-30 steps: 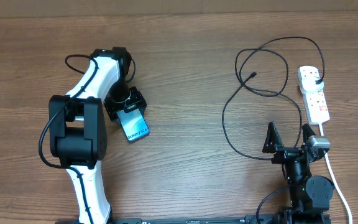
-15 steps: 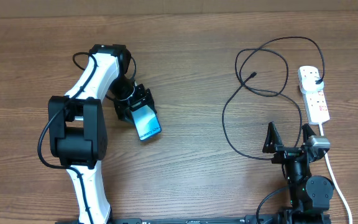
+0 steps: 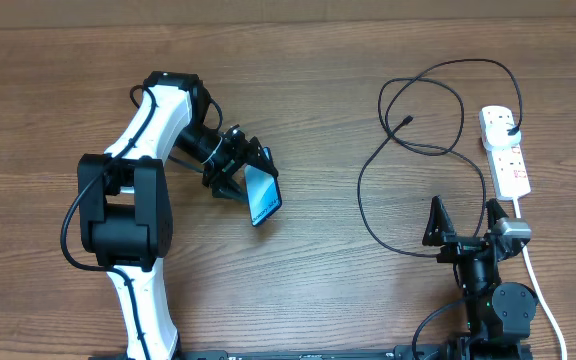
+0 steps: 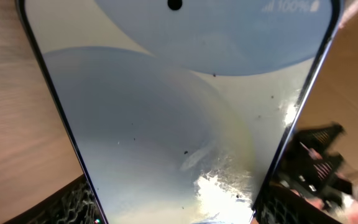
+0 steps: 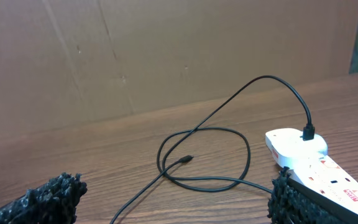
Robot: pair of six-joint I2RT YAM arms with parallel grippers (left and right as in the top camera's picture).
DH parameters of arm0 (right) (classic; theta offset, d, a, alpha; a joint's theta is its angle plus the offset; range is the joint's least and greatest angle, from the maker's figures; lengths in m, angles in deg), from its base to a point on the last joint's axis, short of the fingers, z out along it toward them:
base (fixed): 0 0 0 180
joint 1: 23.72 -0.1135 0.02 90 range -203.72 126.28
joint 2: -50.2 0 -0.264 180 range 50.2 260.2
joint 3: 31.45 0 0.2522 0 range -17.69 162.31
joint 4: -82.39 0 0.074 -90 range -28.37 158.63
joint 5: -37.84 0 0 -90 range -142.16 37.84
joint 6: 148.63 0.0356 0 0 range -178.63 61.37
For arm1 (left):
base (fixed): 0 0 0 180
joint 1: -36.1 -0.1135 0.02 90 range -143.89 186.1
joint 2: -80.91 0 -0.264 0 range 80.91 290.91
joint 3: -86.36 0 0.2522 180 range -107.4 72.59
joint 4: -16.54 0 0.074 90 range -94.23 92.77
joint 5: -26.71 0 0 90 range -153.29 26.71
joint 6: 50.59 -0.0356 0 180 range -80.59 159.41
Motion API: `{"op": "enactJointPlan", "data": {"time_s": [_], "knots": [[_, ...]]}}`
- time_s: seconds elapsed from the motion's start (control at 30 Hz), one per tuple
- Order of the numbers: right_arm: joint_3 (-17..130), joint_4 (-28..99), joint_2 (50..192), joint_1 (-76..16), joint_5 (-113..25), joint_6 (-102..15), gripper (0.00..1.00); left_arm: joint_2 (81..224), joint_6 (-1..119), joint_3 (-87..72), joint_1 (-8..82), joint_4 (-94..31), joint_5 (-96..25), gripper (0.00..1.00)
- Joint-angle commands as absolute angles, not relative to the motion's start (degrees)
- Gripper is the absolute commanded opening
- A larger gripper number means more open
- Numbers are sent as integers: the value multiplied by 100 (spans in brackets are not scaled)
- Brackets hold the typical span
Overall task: Plug charger to phone and switch on socket
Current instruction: 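Lift the phone with the left gripper and tilt it upright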
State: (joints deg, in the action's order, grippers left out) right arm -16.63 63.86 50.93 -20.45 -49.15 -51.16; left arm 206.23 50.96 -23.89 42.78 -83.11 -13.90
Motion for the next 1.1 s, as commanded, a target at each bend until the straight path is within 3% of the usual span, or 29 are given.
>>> {"op": "enactJointPlan", "data": {"time_s": [0.0,1.07], "knots": [[-1724,6403,5036,-2076,-4907,-5140,100,20664,4665,-2562,4300,-8447,-555,64],[-1724,6436,5036,-2078,-4518,-4939,100,20664,4538,-2562,4300,-9019,-321,63]]}}
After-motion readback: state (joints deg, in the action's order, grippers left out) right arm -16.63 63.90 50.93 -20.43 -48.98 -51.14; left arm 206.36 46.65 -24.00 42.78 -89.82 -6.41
